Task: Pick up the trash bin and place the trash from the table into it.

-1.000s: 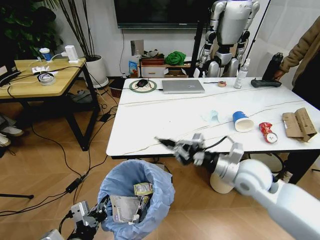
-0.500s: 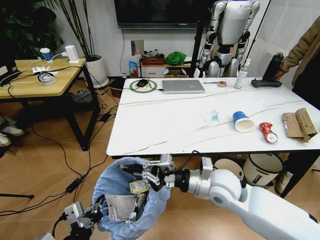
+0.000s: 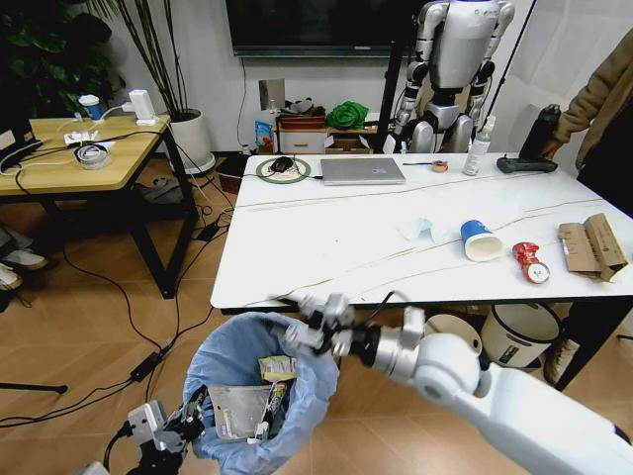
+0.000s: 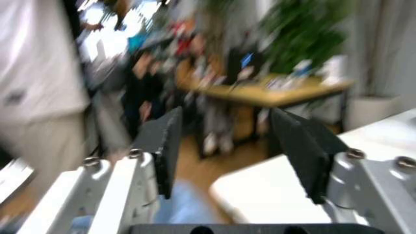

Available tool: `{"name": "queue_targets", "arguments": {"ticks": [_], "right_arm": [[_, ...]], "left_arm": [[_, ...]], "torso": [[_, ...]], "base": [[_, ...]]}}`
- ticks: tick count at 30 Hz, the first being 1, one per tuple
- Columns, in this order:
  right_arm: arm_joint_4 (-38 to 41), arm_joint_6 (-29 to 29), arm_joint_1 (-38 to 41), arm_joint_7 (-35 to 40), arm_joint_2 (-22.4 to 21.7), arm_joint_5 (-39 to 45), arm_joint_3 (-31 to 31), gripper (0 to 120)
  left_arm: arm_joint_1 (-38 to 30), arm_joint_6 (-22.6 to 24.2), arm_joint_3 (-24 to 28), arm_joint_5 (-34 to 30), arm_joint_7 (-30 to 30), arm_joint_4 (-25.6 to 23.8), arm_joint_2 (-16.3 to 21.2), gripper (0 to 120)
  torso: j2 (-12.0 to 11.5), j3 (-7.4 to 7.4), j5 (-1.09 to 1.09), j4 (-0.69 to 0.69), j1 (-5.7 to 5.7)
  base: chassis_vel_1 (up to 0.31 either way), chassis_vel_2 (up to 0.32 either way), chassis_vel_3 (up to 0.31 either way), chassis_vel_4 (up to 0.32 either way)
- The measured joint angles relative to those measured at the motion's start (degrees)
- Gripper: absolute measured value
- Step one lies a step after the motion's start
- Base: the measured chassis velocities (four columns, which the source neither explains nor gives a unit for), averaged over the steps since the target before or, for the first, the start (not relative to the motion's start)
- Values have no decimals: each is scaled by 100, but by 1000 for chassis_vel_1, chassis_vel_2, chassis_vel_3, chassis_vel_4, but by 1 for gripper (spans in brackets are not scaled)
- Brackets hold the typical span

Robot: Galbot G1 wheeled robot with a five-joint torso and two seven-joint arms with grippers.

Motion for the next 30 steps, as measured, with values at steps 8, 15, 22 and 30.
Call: {"name": "queue_targets", "arguments": {"ticks": [8, 15, 22, 30], "right_arm": [[-162, -198, -1291, 396, -501, 238, 2325, 86], [-312, -169, -2705, 423, 22, -209, 3797, 100], [-374, -108, -3800, 147, 787, -478, 4931, 100], [-428, -50, -4515, -222, 2211, -960, 6041, 100]], "left_arm": [[-29, -11, -28, 16, 21, 63, 229, 0], [-72, -65, -32, 63, 66, 121, 178, 0], [-158, -65, -66, -46, 60, 126, 401, 0], [-177, -73, 46, -41, 101, 189, 593, 0]], "torso": [[0, 0, 0, -4, 1], [1, 0, 2, 2, 1], [1, 0, -1, -2, 1], [1, 0, 2, -1, 0]], "base": [[0, 0, 0, 0], [0, 0, 0, 0], [0, 0, 0, 0], [0, 0, 0, 0]]}}
